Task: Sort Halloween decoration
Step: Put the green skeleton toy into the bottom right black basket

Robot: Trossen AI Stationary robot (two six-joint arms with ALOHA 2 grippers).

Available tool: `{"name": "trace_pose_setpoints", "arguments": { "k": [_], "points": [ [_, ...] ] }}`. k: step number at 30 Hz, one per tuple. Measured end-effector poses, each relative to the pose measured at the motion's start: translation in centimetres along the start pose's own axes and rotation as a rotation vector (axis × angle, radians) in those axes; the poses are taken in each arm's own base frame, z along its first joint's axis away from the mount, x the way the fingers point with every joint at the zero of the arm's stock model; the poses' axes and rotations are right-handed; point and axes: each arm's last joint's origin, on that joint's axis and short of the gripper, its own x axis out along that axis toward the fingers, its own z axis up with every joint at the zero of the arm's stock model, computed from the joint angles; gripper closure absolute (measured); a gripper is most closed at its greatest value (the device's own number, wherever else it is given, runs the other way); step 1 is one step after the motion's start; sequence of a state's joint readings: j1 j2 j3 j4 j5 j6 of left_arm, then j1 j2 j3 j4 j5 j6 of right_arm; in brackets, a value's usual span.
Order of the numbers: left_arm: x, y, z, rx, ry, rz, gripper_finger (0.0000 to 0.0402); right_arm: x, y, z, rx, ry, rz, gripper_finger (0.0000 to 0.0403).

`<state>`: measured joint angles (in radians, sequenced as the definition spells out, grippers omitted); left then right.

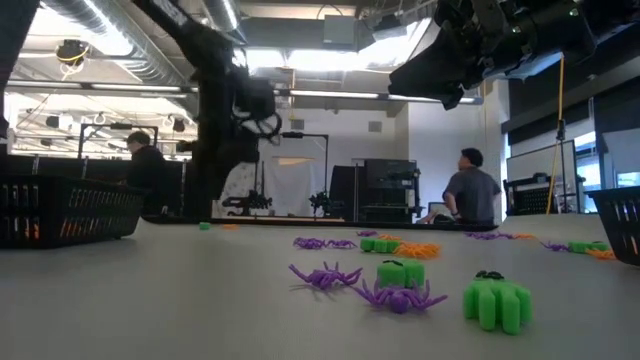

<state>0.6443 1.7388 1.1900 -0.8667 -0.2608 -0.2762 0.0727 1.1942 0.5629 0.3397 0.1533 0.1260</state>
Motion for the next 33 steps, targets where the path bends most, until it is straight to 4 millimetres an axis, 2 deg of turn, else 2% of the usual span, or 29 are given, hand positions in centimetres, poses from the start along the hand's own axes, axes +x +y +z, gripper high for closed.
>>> {"name": "trace_pose_setpoints", "arguments": {
  "k": [9, 16, 21, 27, 30, 33],
  "points": [
    [4.9, 1.3, 0.5, -0.148, 0.172, -0.037, 0.0248, 0.0, 0.0, 0.0, 0.0, 0.002, 0.015, 0.0265],
    [6.3, 1.0, 0.6, -0.181, 0.218, -0.046, 0.0239, 0.0, 0.0, 0.0, 0.0, 0.002, 0.015, 0.0265],
    [6.5, 0.9, 0.5, -0.169, 0.215, -0.04, 0.0268, 0.0, 0.0, 0.0, 0.0, 0.002, 0.015, 0.0265],
    [6.5, 0.7, 0.5, -0.131, 0.214, -0.048, 0.0347, 0.0, 0.0, 0.0, 0.0, 0.002, 0.016, 0.0265],
    [5.7, 0.6, 0.4, -0.079, 0.185, -0.013, 0.0387, 0.0, 0.0, 0.0, 0.004, 0.002, 0.017, 0.0265],
    [4.4, 0.4, 0.0, -0.034, 0.161, 0.043, 0.0392, 0.0, 0.1, 0.0, 0.005, 0.004, 0.034, 0.0265]
  ]
}}
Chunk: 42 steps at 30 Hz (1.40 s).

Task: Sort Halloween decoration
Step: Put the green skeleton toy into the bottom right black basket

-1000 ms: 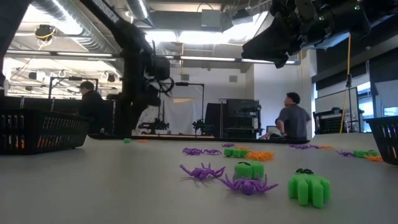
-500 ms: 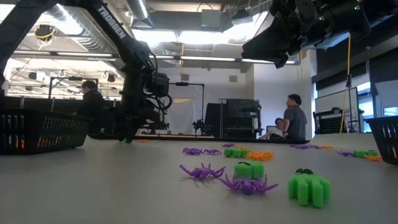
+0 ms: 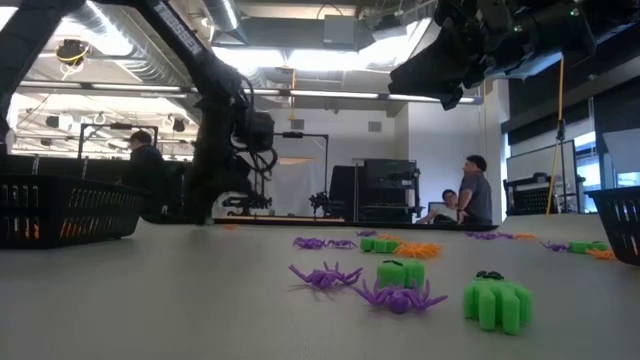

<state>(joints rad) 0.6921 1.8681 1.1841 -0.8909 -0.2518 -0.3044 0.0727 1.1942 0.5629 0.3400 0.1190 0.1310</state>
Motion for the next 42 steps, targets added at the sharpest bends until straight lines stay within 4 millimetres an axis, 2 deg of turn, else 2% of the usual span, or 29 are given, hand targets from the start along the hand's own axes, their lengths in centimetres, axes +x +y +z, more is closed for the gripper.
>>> {"name": "trace_pose_setpoints", "arguments": {
  "k": [3, 6, 10, 16, 19, 22, 27, 33, 42],
  "points": [
    [-3.0, -0.1, -0.8, 0.017, -0.083, 0.015, 0.0396, 0.0, 0.0, 0.0, 0.0, 0.0, 0.002, 0.0265],
    [-5.5, -1.4, -2.4, 0.085, -0.14, 0.03, 0.0398, 0.0, 0.0, 0.0, 0.001, 0.0, 0.003, 0.0265],
    [-9.7, -4.7, -5.5, 0.211, -0.31, 0.018, 0.0399, 0.0, 0.0, 0.0, 0.003, -0.003, 0.003, 0.0265],
    [-13.0, -11.2, -11.8, 0.408, -0.594, 0.126, 0.04, 0.7, 0.0, -0.3, 0.067, -0.008, -0.012, 0.0265],
    [-13.3, -14.2, -15.0, 0.48, -0.786, 0.206, 0.04, 1.5, 0.0, -0.5, 0.081, -0.039, -0.016, 0.0265],
    [-13.1, -16.4, -18.1, 0.517, -0.963, 0.252, 0.0401, 2.5, 0.1, -0.7, 0.095, -0.09, -0.006, 0.0265],
    [-13.1, -18.3, -20.9, 0.486, -1.133, 0.256, 0.0401, 4.2, 0.4, -1.1, 0.106, -0.184, 0.046, 0.0265],
    [-12.9, -19.5, -21.0, 0.433, -1.174, 0.198, 0.0401, 6.1, 0.6, -1.5, 0.097, -0.261, 0.087, 0.0265],
    [-12.1, -20.8, -20.2, 0.385, -1.186, 0.166, 0.0401, 9.7, 1.0, -1.7, 0.091, -0.231, 0.062, 0.0265]
  ]
}}
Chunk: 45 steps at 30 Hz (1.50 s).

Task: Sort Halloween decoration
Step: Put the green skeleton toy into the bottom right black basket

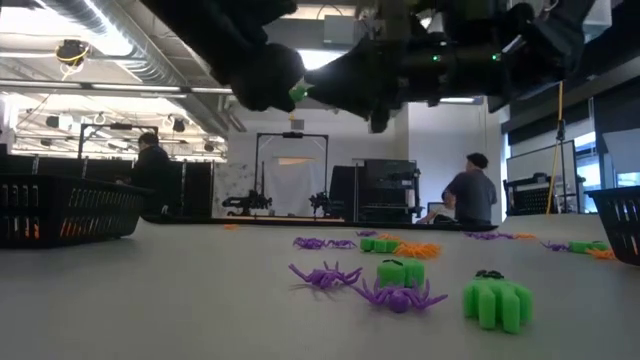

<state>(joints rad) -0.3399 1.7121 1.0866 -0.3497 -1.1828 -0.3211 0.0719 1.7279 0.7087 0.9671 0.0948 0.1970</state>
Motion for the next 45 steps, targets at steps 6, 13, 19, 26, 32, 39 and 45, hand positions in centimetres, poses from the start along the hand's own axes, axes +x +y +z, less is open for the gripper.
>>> {"name": "trace_pose_setpoints", "arguments": {
  "k": [6, 13, 19, 26, 32, 39, 45],
  "points": [
    [0.2, -0.9, -0.5, 0.009, 0.01, -0.021, 0.0401, 1.3, -0.1, 0.0, -0.001, -0.012, -0.075, 0.0265],
    [0.0, -1.2, -0.5, 0.0, 0.003, -0.032, 0.0401, 1.5, -0.2, -0.1, -0.009, 0.02, -0.144, 0.0265],
    [-0.1, -1.2, -0.6, 0.014, 0.002, -0.027, 0.0401, 1.4, -0.5, -0.7, -0.048, 0.081, -0.187, 0.0265],
    [-0.2, -1.1, -0.7, 0.027, -0.002, -0.006, 0.0401, 1.4, -0.6, -1.0, -0.074, 0.11, -0.199, 0.0265],
    [-0.2, -1.2, -0.7, 0.024, -0.001, -0.008, 0.0401, 1.4, -0.4, -0.5, -0.039, 0.062, -0.153, 0.0265],
    [-0.2, -1.2, -0.5, 0.002, -0.01, -0.011, 0.0401, 1.5, -0.7, -0.3, -0.018, 0.046, -0.155, 0.0265],
    [-0.2, -1.2, -0.4, -0.014, -0.015, -0.012, 0.0401, 1.5, -1.4, -0.1, 0.015, 0.036, -0.143, 0.0265]
  ]
}}
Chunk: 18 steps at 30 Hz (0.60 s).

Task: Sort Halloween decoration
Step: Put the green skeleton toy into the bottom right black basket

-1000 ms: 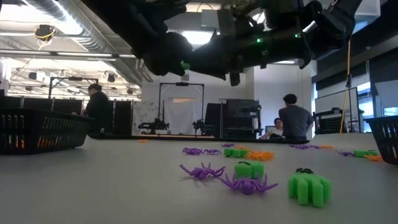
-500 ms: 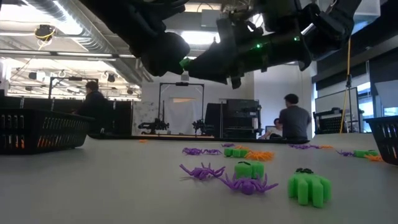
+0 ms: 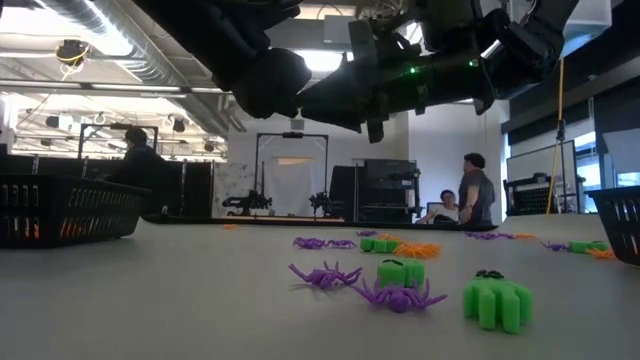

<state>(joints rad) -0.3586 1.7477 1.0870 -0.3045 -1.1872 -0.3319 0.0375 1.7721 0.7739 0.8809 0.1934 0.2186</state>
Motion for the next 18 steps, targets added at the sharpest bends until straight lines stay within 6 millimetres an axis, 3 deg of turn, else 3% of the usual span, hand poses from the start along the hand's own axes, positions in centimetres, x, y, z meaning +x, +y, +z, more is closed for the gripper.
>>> {"name": "trace_pose_setpoints", "arguments": {
  "k": [5, 12, 18],
  "points": [
    [-0.04, -0.02, 0.01, -0.001, -0.002, 0.0, 0.0401, 0.38, 0.0, 0.37, 0.011, 0.017, 0.017, 0.0279],
    [0.0, -0.24, -0.12, 0.003, -0.001, -0.002, 0.0401, 0.68, 0.26, 0.8, -0.018, 0.022, 0.053, 0.0384],
    [0.06, -0.44, -0.25, 0.001, 0.011, -0.028, 0.0393, 0.67, 0.23, 0.51, -0.027, 0.051, 0.049, 0.0374]
  ]
}}
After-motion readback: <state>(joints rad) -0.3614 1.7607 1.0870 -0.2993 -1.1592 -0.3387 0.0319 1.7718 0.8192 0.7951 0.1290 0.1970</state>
